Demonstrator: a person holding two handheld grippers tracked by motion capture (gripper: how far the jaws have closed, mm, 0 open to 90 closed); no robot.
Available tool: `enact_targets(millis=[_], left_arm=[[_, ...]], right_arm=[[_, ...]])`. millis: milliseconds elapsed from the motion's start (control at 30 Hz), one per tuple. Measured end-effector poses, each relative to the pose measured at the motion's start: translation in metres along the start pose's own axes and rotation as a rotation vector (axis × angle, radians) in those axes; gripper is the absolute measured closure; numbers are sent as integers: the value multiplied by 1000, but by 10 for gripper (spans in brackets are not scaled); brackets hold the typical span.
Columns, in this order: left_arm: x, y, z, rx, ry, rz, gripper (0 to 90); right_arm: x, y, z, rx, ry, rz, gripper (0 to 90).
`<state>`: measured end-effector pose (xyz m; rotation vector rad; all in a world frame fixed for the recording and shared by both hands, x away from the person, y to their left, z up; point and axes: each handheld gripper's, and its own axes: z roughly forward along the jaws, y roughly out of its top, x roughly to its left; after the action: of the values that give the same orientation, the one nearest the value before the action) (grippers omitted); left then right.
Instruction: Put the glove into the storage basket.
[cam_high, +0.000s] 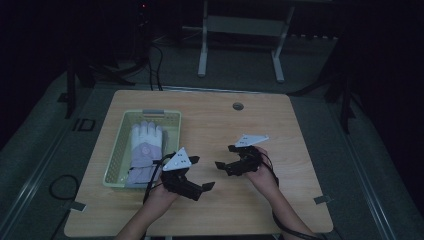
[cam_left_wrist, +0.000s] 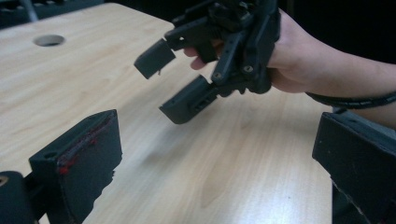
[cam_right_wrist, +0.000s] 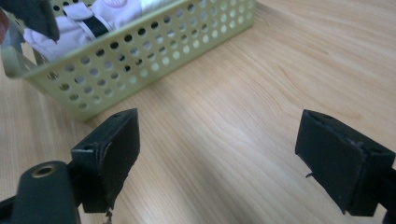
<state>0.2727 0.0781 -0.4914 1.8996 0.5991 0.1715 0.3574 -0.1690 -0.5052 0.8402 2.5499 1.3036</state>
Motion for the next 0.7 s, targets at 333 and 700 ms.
enact_targets(millis=[333, 700], left_arm=[[-16, -11, 31, 62, -45, 23, 18], [-30, -22, 57, 97, -114, 21, 18]], right_arm=[[-11, -23, -10, -11, -41, -8, 138], [-22, -58, -22, 21, -57, 15, 138]])
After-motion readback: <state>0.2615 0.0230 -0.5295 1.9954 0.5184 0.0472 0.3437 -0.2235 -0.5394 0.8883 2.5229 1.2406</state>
